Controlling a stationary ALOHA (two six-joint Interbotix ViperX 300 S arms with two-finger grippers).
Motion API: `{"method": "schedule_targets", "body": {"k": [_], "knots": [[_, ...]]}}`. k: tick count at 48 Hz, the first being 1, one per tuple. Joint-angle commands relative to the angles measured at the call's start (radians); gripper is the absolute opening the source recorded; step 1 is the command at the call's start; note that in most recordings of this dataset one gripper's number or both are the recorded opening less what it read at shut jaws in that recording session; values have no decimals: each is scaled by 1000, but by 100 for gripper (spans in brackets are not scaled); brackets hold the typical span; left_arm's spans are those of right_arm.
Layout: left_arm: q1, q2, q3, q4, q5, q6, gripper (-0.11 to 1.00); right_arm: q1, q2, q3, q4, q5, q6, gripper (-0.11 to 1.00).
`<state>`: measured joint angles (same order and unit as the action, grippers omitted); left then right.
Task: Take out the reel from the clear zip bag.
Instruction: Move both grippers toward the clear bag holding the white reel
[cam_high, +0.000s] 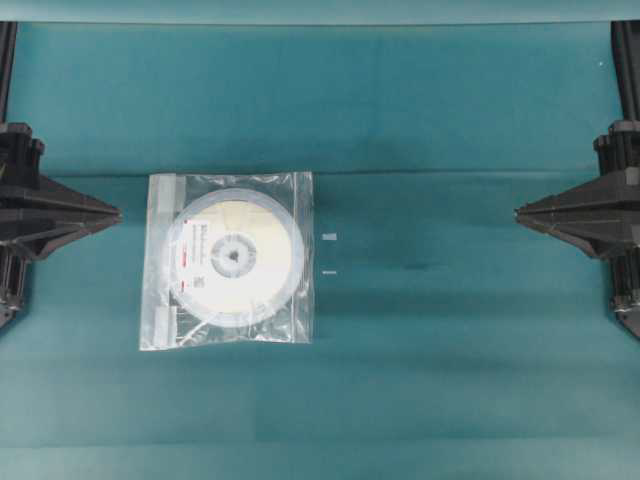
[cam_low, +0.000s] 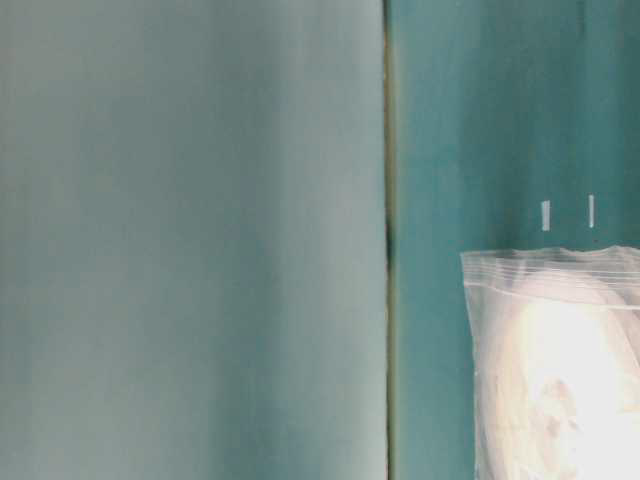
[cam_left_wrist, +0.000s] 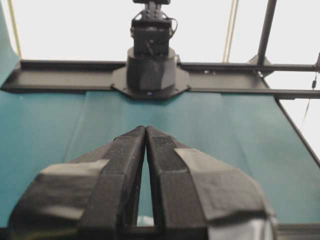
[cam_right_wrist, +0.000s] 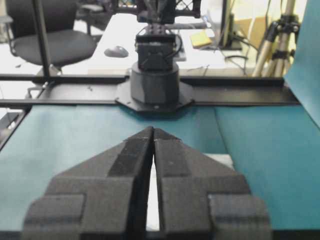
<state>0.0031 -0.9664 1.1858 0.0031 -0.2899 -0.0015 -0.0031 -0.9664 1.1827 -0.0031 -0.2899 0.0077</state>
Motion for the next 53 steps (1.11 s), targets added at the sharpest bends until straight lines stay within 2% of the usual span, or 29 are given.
{"method": "schedule_targets", "body": {"k": [1, 4, 7, 9, 17, 25, 28, 34, 36, 41, 44, 53], "knots": [[-2, 20, -23, 9, 21, -40, 14, 6, 15, -20, 8, -5, 5, 8], [0, 23, -29, 9, 43, -77, 10, 6, 23, -18, 20, 25, 18, 8], [0, 23, -34, 9, 55, -120, 1, 6, 31, -20, 32, 60, 51, 1], [-2, 23, -35, 9, 58, -150, -1, 6, 35, -20, 35, 80, 78, 0], [-3, 21, -38, 9, 87, -272, -1, 6, 58, -23, 37, 110, 195, 0], [-3, 40, -37, 9, 183, -417, -1, -2, 130, -25, 40, 117, 308, 0], [0, 54, -37, 9, 210, -497, -1, -9, 164, -28, 40, 114, 353, 0], [5, 104, -32, 9, 264, -706, -1, -21, 239, -34, 40, 114, 422, 0], [6, 132, -31, 9, 287, -793, -1, -25, 262, -40, 40, 112, 431, 0], [15, 196, -21, 9, 319, -919, -2, -34, 319, -54, 40, 107, 433, 0], [23, 239, -14, 9, 324, -943, -1, -43, 353, -67, 40, 98, 437, 0], [34, 344, 11, 11, 322, -951, -2, -54, 425, -94, 60, 67, 449, 0]]}}
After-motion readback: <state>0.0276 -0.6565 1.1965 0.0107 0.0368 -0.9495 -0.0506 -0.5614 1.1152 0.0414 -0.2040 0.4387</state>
